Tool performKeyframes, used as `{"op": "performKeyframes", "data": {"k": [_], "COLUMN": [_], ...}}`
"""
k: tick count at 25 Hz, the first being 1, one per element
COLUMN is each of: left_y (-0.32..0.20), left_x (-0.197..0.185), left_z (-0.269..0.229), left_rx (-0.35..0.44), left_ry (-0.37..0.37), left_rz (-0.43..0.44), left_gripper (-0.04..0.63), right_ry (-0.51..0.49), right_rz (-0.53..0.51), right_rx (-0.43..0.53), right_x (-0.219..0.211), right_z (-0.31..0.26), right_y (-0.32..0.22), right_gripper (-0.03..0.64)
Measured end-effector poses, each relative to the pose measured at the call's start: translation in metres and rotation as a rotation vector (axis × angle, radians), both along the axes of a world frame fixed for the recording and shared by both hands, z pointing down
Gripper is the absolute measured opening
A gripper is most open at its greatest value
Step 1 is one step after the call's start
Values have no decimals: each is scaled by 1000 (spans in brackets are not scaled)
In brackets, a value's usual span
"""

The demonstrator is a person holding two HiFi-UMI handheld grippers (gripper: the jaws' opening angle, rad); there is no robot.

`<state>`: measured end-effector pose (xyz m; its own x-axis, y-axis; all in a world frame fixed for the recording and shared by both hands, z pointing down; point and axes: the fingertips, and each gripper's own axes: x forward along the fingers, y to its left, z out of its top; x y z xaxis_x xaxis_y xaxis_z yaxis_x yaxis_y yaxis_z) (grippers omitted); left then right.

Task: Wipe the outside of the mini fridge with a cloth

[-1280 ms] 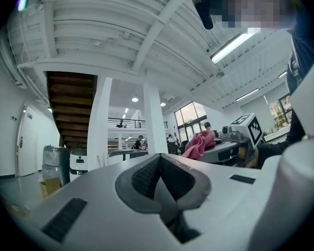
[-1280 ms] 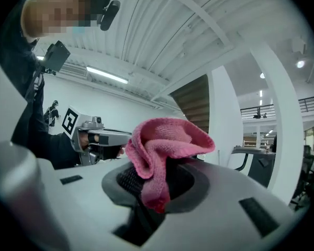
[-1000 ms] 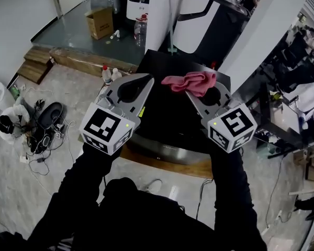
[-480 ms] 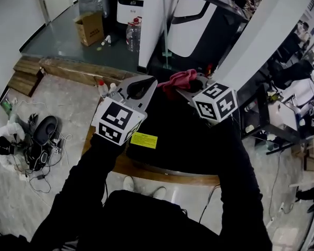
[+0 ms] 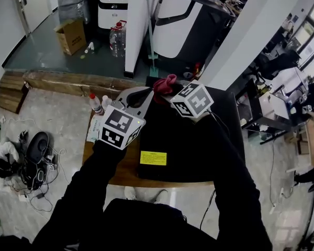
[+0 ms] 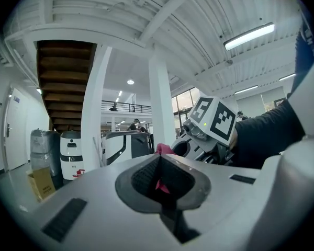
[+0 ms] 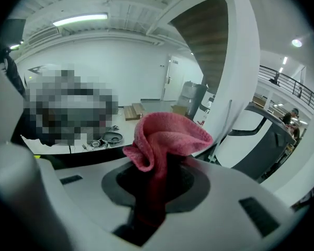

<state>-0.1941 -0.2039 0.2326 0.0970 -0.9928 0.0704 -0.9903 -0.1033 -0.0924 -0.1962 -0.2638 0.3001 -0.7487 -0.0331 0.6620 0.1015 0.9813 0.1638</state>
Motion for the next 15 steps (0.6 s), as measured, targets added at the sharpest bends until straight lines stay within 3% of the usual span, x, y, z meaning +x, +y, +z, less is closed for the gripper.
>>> {"op": "performKeyframes", "data": {"k": [9,15], "left_y": [-3,-1], "left_x": [9,56], "left_z": [-5,-19], "left_rx": [-35,-40], "left_ry": [28,38], "left_rz": [-22,-15], "left_gripper": [5,5], "right_ry": [64,82], "right_rz": [7,39], "right_rx": [128,187], "right_x": [1,38], "right_z": [4,5], "right_y": [-8,-33], "right_gripper": [84,84]}}
